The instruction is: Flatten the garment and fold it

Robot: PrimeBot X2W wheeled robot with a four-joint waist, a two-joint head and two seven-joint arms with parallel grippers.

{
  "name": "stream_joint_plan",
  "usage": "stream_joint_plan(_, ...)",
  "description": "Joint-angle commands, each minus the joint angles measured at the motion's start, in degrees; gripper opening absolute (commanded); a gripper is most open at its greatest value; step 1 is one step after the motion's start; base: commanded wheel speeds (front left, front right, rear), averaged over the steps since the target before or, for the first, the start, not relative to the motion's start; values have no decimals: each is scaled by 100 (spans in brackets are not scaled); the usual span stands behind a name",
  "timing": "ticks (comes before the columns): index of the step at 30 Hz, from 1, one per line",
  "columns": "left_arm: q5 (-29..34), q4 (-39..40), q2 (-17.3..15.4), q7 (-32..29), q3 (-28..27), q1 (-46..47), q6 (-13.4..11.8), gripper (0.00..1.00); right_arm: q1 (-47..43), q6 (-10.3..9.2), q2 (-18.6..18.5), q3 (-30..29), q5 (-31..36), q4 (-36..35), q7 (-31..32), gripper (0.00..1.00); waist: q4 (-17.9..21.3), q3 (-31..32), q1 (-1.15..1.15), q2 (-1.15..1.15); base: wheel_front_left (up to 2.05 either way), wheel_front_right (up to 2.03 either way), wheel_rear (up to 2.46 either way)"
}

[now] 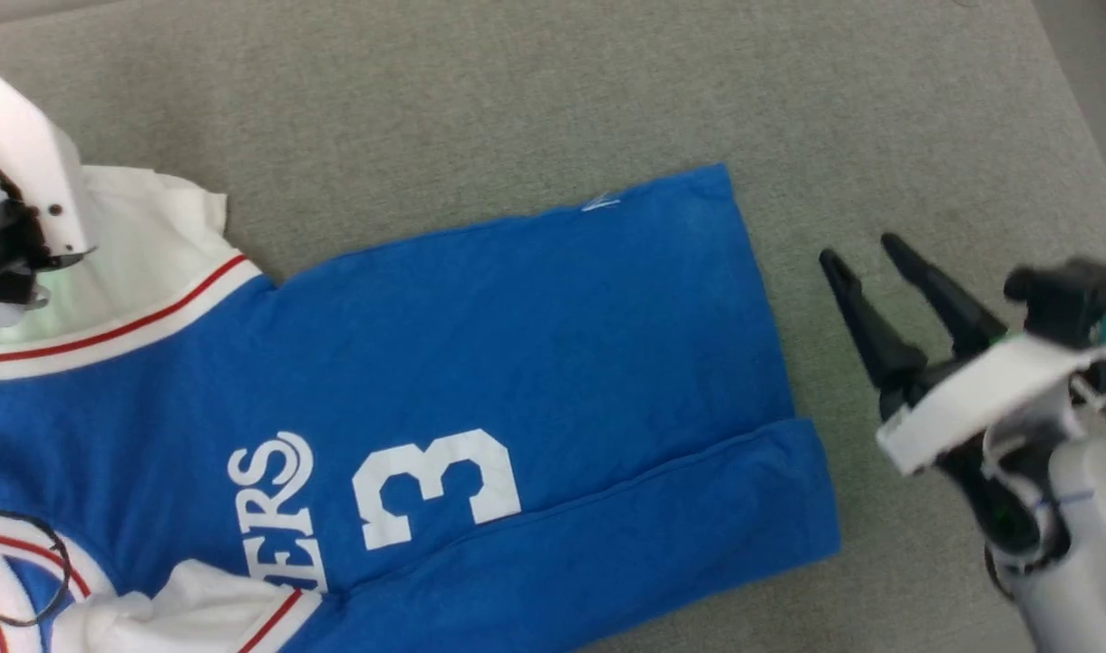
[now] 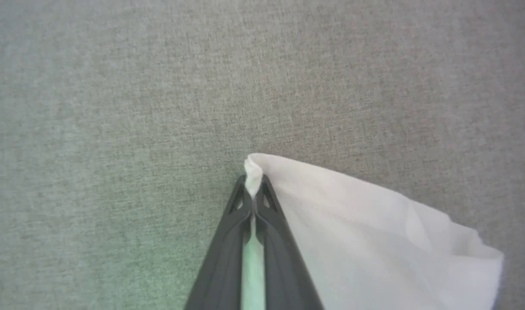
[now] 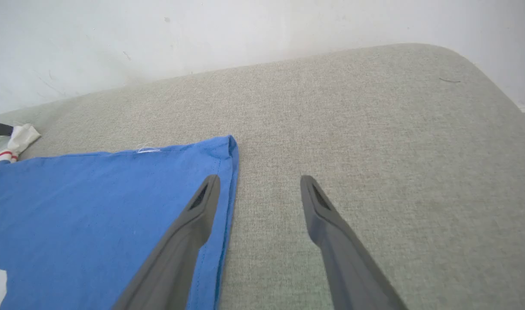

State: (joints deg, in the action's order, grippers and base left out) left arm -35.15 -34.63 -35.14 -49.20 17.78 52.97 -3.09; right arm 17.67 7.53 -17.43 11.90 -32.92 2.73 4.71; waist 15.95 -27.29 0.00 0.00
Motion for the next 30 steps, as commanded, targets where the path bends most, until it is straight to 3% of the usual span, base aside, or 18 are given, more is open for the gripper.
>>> stream_joint_plan(1, -2, -275, 236, -136, 219, -631, -13, 0, 199, -4, -9, 29, -100, 72, 76, 100, -88, 54, 0, 0, 0, 0, 0)
stream_joint_plan(10, 55, 47, 555, 855, 146, -273, -8, 0, 1803, -4, -394, 793, -680, 1569, 1697, 100, -664, 119, 0, 0, 0, 0, 0)
stream_joint_plan(23, 38, 213, 704, 1401, 157, -50, 118, 0, 2800, -4, -253, 1726, -1470, 3569, 3392, 100, -1042, 75, 0, 0, 0, 0, 0)
stream_joint_plan(24, 35, 210, 709, 1411, 163, -50, 121, 0, 2804, -4, -225, 1787, -1546, 3704, 3601, 83, -1043, 81, 0, 0, 0, 0, 0)
stream_joint_plan(25, 34, 207, 712, 1420, 169, -52, 124, 0, 2813, -4, -213, 1862, -1582, 3819, 3795, 42, -1042, 84, 0, 0, 0, 0, 0)
stream_joint_plan(27, 11, 198, 728, 1439, 170, -59, 130, 0, 2830, -4, -155, 1945, -1720, 3965, 4087, 0, -1037, 92, 0, 0, 0, 0, 0)
stream_joint_plan(30, -12, 167, 736, 1465, 171, -72, 133, 0, 2860, -4, -137, 2079, -1828, 4027, 4312, 0, -1020, 123, 0, 0, 0, 0, 0)
